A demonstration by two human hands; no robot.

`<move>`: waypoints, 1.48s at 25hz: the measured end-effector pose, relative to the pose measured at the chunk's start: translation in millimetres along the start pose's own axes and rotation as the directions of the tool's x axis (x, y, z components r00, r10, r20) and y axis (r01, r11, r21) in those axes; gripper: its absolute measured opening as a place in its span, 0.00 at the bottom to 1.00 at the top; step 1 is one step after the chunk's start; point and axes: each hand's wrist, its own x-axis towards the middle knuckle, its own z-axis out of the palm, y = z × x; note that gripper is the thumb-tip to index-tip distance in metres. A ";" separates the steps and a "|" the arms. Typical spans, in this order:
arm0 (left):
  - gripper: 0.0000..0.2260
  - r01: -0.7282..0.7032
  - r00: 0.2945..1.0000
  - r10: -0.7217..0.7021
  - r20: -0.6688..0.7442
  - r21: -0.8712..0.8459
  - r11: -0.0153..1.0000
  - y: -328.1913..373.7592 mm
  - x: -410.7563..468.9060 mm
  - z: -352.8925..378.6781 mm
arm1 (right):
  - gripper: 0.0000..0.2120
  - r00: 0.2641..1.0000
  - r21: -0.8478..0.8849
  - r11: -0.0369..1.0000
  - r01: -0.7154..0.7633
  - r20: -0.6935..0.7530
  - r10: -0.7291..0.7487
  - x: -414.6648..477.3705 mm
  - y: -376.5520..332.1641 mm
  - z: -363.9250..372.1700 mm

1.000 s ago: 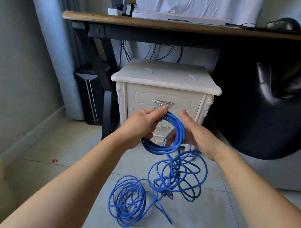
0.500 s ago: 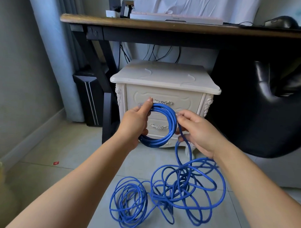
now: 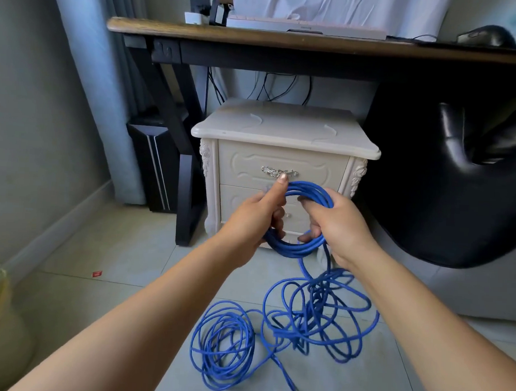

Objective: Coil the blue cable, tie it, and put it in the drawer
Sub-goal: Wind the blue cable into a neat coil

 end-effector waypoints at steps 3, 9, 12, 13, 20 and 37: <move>0.18 0.013 0.965 -0.039 0.257 0.103 0.995 -15.1 0.4 -9.3 | 0.07 0.989 0.190 0.981 -0.040 -0.132 0.066 6.8 -2.7 -9.6; 0.29 0.011 0.916 -0.235 0.324 0.566 0.825 -48.6 7.0 3.7 | 0.10 0.946 0.582 0.787 -0.204 -0.090 0.311 18.4 -6.7 -26.8; 0.23 0.052 0.932 -0.257 0.254 0.610 0.791 -62.3 15.1 11.5 | 0.03 0.939 0.636 0.723 -0.268 0.006 0.343 19.8 -5.3 -30.1; 0.22 0.051 0.932 -0.260 0.254 0.617 0.785 -64.7 17.8 11.6 | 0.02 0.935 0.658 0.697 -0.283 0.029 0.352 20.5 -5.2 -31.7; 0.23 -0.175 0.965 -0.051 0.258 0.774 0.609 -73.0 13.7 18.0 | 0.10 0.917 0.795 0.566 -0.219 -0.030 0.397 15.2 -15.9 -37.5; 0.08 -0.191 0.943 0.076 0.323 0.343 0.919 -27.9 12.8 -16.9 | 0.03 0.930 -0.178 0.978 0.104 -0.330 -0.159 22.3 -5.2 -45.4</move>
